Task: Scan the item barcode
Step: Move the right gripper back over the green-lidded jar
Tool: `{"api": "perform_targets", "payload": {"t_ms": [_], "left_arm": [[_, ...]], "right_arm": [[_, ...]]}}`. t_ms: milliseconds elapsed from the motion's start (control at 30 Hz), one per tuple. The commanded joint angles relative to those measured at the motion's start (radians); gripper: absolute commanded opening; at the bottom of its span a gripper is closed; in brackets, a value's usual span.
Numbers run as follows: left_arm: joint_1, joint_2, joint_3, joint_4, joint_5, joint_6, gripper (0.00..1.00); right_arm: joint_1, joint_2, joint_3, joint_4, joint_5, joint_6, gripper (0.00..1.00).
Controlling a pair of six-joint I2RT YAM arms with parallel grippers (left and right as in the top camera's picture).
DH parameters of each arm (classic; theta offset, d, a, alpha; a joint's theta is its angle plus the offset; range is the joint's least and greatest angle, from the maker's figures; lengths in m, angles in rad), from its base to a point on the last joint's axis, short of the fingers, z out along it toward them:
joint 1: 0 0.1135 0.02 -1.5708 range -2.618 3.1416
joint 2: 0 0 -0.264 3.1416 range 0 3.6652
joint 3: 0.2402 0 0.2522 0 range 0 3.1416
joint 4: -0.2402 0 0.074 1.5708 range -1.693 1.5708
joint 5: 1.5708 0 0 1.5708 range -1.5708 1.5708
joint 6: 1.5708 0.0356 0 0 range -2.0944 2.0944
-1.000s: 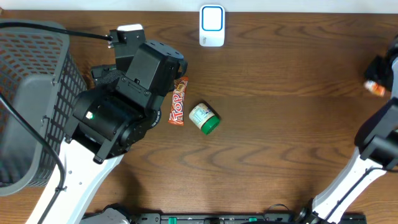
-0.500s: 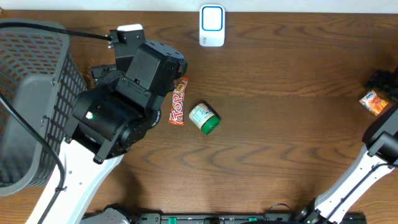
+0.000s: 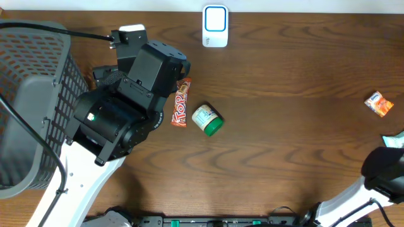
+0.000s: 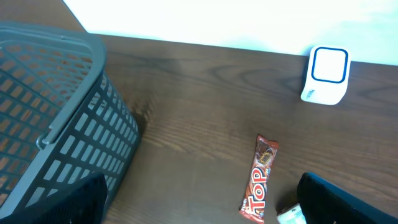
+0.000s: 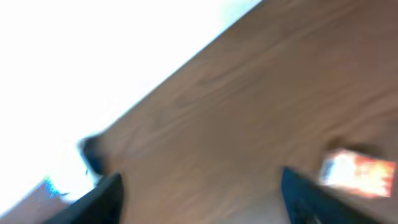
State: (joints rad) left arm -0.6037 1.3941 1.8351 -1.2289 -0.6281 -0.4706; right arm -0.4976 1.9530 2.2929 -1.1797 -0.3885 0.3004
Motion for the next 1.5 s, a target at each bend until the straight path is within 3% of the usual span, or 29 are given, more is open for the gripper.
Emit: {"api": "perform_targets", "payload": {"t_ms": [0,33,200,533,700,867,1100,1467], "left_arm": [[0.003,-0.001,0.008,-0.002,-0.015,0.006,0.98],[0.003,-0.001,0.008,-0.002,-0.015,0.006,0.98],[0.003,-0.001,0.008,-0.002,-0.015,0.006,0.98],[0.003,-0.001,0.008,-0.002,-0.015,0.005,0.98],[0.003,-0.001,0.008,-0.002,-0.015,0.006,0.98],[0.003,-0.001,0.008,-0.002,-0.015,0.005,0.98],[0.003,-0.001,0.008,-0.002,-0.015,0.006,0.98],[0.003,-0.001,0.008,-0.002,-0.015,0.006,0.98]], "right_arm": [[0.118,0.049,-0.026,-0.056,-0.113,0.000,0.94],[0.152,0.051,-0.035,-0.076,-0.085,-0.006,0.99],[0.309,0.061,-0.127,-0.102,0.019,-0.010,0.99],[0.594,0.061,-0.452,-0.018,0.020,-0.050,0.99],[0.729,0.061,-0.586,-0.013,-0.048,-0.340,0.99],[0.861,0.061,-0.645,0.003,0.015,-0.466,0.99],[0.956,0.061,-0.685,0.080,0.024,-0.539,0.99],[1.046,0.061,-0.798,0.273,0.025,-0.541,0.99]]}}
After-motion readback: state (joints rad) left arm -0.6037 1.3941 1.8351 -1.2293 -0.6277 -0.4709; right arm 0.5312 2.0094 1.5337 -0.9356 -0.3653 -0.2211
